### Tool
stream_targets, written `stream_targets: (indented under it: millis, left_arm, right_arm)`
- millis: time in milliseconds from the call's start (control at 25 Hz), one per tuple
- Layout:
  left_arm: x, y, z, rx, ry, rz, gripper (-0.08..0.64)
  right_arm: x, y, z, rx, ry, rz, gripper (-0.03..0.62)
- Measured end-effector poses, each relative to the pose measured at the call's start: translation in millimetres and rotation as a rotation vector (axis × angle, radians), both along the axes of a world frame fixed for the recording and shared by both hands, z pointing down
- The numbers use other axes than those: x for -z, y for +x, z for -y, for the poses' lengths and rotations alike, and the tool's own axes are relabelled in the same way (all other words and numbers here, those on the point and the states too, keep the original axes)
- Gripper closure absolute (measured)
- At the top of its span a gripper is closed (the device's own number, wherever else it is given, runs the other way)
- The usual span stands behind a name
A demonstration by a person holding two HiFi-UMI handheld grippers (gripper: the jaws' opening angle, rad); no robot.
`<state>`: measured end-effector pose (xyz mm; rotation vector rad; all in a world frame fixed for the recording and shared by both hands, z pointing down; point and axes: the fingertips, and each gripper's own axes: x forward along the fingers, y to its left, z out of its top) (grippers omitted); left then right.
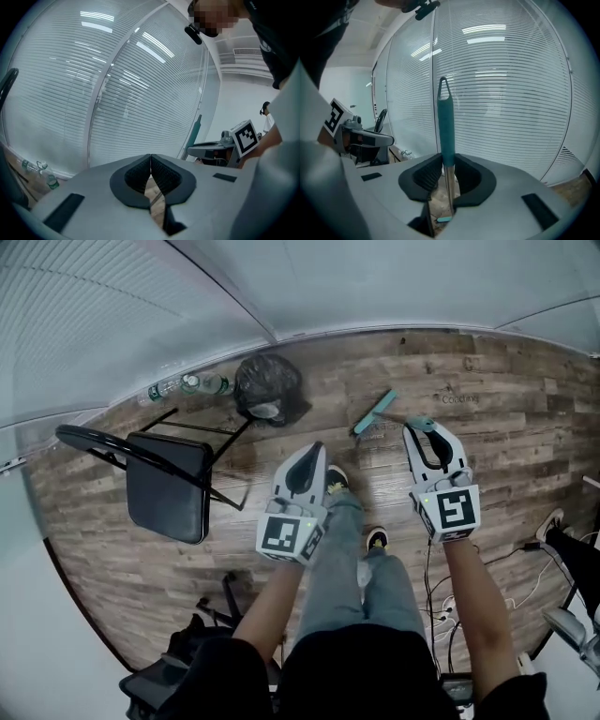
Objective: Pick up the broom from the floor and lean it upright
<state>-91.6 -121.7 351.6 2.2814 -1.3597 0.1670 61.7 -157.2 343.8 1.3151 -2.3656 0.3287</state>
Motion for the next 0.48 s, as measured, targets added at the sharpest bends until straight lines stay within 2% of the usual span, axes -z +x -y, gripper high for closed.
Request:
stream_targets:
  millis: [480]
  left_arm:
    - [3.6, -2.8, 57.0, -0.038, 0.027, 0.026, 0.545]
  right_arm:
    - [26.9, -22.2, 65.8, -0.063, 0.038, 0.049, 0.5]
